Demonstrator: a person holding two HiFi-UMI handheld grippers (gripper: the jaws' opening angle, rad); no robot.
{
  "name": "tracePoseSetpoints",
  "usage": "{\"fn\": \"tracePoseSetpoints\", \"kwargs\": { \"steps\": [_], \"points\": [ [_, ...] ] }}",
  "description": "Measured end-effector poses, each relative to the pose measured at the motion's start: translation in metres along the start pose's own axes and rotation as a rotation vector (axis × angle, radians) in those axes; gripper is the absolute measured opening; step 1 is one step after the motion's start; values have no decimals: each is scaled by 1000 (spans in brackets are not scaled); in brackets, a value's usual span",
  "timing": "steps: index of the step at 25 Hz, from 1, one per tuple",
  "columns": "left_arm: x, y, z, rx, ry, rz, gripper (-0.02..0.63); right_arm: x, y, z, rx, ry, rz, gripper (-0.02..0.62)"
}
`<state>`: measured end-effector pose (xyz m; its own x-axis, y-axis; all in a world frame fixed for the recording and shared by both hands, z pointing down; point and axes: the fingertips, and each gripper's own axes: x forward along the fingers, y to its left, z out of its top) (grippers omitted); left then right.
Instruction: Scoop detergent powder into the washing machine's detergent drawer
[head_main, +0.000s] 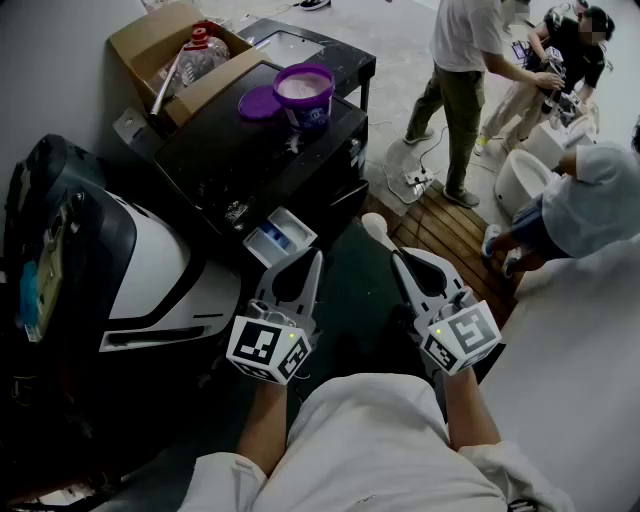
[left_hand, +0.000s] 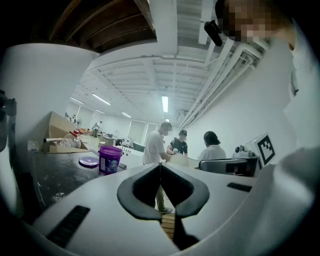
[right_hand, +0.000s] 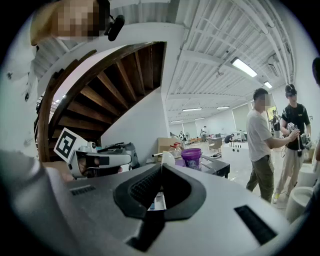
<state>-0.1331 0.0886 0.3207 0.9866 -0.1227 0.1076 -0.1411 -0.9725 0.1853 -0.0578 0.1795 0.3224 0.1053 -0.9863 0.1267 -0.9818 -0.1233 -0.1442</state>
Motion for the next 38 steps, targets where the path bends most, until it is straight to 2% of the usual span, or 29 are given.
{"fn": "tracePoseSetpoints", "kwargs": {
  "steps": [6,21,29,38],
  "points": [
    [3,-6,-3,-1,7,4,19,-7,-2,-5,-18,-2,6,9],
    [4,-16,-9,18,26,-15,18,-20,-11,0,12,-15,-41,11],
    [20,1,-11,16,39,7,20,-6,-29,1,19,-9,-39,11],
    [63,27,-6,7,57,32,18,30,-66,11,26,6,-12,11]
  ]
}}
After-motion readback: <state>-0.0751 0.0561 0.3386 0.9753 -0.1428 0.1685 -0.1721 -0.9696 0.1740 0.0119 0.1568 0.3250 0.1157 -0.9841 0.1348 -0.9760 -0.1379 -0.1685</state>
